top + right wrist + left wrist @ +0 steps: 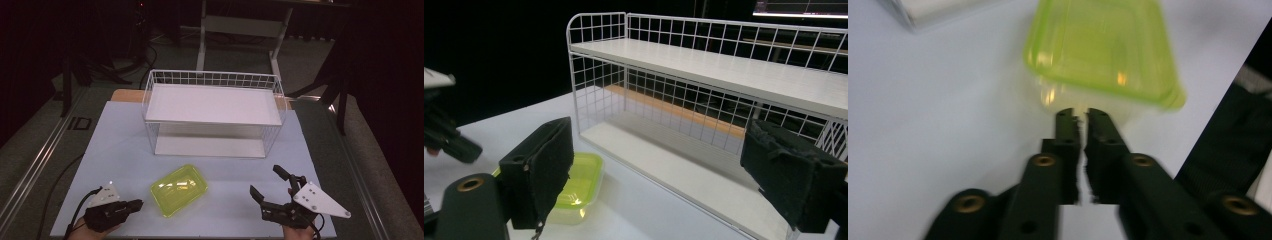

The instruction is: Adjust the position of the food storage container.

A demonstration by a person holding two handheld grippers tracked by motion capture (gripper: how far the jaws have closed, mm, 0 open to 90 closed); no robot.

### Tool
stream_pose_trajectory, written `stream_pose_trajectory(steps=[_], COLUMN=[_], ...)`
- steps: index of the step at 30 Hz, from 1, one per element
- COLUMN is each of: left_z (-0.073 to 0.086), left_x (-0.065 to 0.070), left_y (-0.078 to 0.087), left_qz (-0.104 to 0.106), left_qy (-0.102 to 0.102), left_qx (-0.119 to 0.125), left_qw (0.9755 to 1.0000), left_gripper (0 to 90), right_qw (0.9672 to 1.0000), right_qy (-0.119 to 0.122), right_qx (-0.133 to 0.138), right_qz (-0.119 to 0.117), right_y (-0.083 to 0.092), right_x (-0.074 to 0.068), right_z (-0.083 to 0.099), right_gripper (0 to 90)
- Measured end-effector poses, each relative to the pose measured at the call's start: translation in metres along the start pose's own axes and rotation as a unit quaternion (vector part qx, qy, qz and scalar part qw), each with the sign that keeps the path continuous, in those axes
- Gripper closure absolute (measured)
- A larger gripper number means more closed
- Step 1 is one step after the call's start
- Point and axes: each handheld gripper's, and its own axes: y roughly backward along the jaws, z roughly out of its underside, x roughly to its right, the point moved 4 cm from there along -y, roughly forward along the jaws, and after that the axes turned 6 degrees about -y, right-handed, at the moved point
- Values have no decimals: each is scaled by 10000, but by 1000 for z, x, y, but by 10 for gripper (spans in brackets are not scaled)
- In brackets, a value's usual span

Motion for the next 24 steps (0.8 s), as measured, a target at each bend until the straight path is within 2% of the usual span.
stream_pose_trajectory(steps=[6, 9, 11, 15, 21, 24], left_z=[1, 0, 0, 1, -6, -10], left_x=[3, 1, -1, -2, -3, -4], left_y=[-21, -28, -32, -42, -49, -54], left_qz=[289, 321, 423, 401, 577, 550], left_qy=[50, 91, 229, 246, 434, 392], left_qx=[-359, -367, -362, -461, -382, -392], left_qw=[9989, 9988, 9982, 9978, 9967, 9969], left_gripper=[900, 900, 900, 900, 900, 900], right_qw=[10000, 9999, 9999, 9999, 9999, 9999], right_qy=[50, 86, 89, 61, 70, 84], right_qx=[-16, -49, -47, -56, -125, -142], right_qz=[17, 34, 45, 87, 68, 52], right_y=[-1, -1, 0, 1, -2, -3], right_x=[-1, -1, 0, 1, -1, -2], right_z=[1, 2, 3, 3, 5, 6], right_gripper=[138, 138, 138, 139, 139, 139])
